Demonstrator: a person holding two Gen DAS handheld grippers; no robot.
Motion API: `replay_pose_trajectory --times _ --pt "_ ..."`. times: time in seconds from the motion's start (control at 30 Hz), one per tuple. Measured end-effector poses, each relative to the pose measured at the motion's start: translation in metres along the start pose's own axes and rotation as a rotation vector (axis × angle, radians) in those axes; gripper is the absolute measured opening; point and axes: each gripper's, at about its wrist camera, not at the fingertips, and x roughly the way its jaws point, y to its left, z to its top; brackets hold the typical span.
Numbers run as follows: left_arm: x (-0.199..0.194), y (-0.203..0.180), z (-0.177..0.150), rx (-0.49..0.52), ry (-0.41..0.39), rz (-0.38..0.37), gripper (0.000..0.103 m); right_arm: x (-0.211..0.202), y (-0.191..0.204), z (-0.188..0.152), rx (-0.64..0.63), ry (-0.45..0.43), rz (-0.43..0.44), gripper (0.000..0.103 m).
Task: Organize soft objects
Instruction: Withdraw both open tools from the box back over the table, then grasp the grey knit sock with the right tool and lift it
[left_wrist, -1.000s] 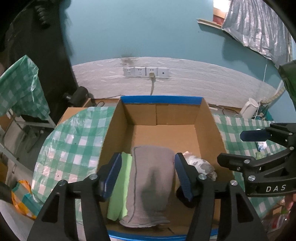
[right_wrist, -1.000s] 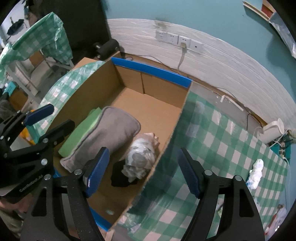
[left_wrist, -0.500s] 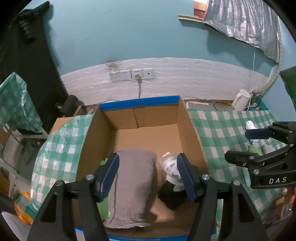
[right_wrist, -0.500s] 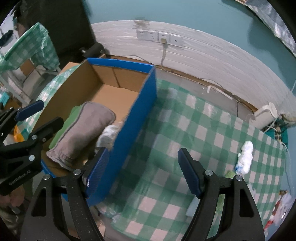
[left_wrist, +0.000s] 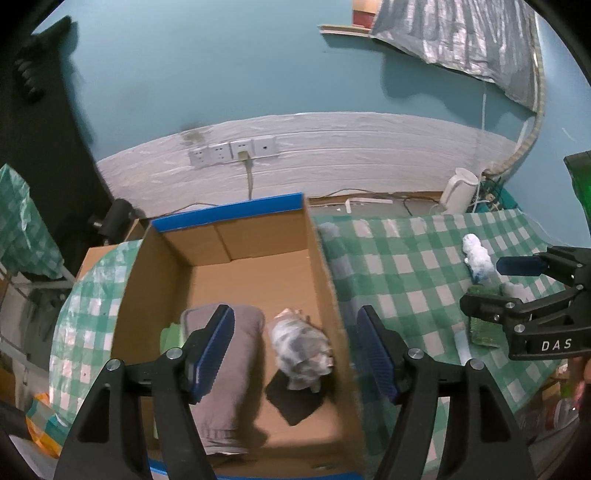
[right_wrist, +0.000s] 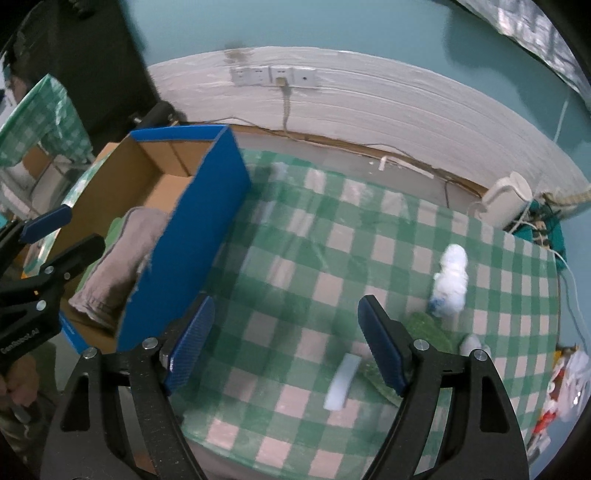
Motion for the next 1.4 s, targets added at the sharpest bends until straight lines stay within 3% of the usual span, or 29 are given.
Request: replay_pose_trajectory --times 0.5,0.87,1.17,1.4 --pt "0.007 -0.072 0.003 0.143 0.019 -0.033 0.071 -0.014 -0.059 -0.026 0.093 -0.02 -0.041 0.08" --pt "0.019 -0.103 0.0 0.187 0.06 -0.024 0.071 -0.019 -0.09 -0.044 0.129 -0.029 -0.06 0.081" --pt "0.043 -0.126 -0.007 0.195 0.169 -0.05 0.071 -0.02 -0.121 -0.059 0.169 -0.029 -0.11 0.081" --pt "0.055 -0.16 -0.019 0.283 0.205 -0.03 0.071 -0.007 -0.149 -0.068 0.21 -0.006 -0.153 0.081"
